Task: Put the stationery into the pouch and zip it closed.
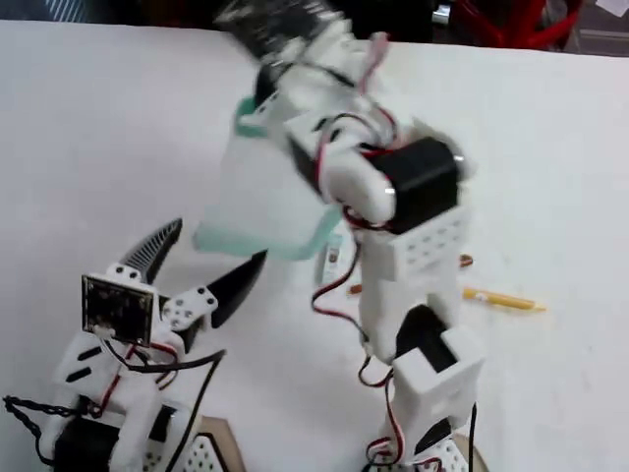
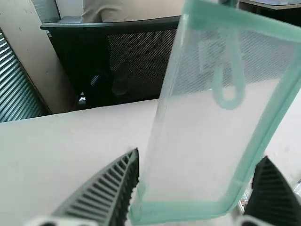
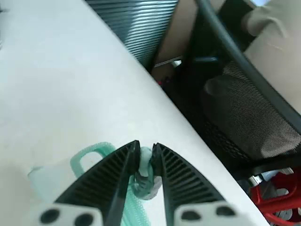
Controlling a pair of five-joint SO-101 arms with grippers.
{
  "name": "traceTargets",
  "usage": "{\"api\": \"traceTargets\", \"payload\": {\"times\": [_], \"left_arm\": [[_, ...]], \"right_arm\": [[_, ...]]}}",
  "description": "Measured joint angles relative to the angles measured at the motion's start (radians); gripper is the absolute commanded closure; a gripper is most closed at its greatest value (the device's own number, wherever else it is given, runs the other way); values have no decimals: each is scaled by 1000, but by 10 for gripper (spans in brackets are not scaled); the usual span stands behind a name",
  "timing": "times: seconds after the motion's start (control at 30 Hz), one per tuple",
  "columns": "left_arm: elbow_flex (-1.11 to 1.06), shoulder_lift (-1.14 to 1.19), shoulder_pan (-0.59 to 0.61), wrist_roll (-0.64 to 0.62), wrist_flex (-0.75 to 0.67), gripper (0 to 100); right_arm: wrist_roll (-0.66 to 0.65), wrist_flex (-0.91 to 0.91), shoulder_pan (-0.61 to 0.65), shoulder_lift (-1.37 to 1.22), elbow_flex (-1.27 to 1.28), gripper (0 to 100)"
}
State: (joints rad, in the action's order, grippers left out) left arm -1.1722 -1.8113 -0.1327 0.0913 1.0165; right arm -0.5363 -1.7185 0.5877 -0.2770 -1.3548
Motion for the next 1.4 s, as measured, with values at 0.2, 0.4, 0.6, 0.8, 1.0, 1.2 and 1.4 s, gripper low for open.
{"api": "traceTargets", "payload": {"times": [0.2, 0.4, 0.6, 0.8, 1.0, 1.2, 1.4], "left_arm": [[0, 0, 34, 86, -2, 627], [0, 0, 130, 167, -3, 627], [0, 0, 193, 348, 81, 626], [0, 0, 216, 514, 61, 631], [0, 0, 308, 450, -107, 627], [-60, 12, 178, 433, -124, 627], [-68, -3, 35, 439, -124, 630]], "right_arm": [[-175, 0, 104, 0, 175, 981], [-242, 0, 123, 12, 229, 981], [-253, 0, 123, 130, 347, 981], [-259, 0, 124, 269, 528, 981], [-308, 0, 126, 394, 667, 981], [-359, 0, 126, 459, 743, 981], [-400, 2, 133, 571, 890, 981]]}}
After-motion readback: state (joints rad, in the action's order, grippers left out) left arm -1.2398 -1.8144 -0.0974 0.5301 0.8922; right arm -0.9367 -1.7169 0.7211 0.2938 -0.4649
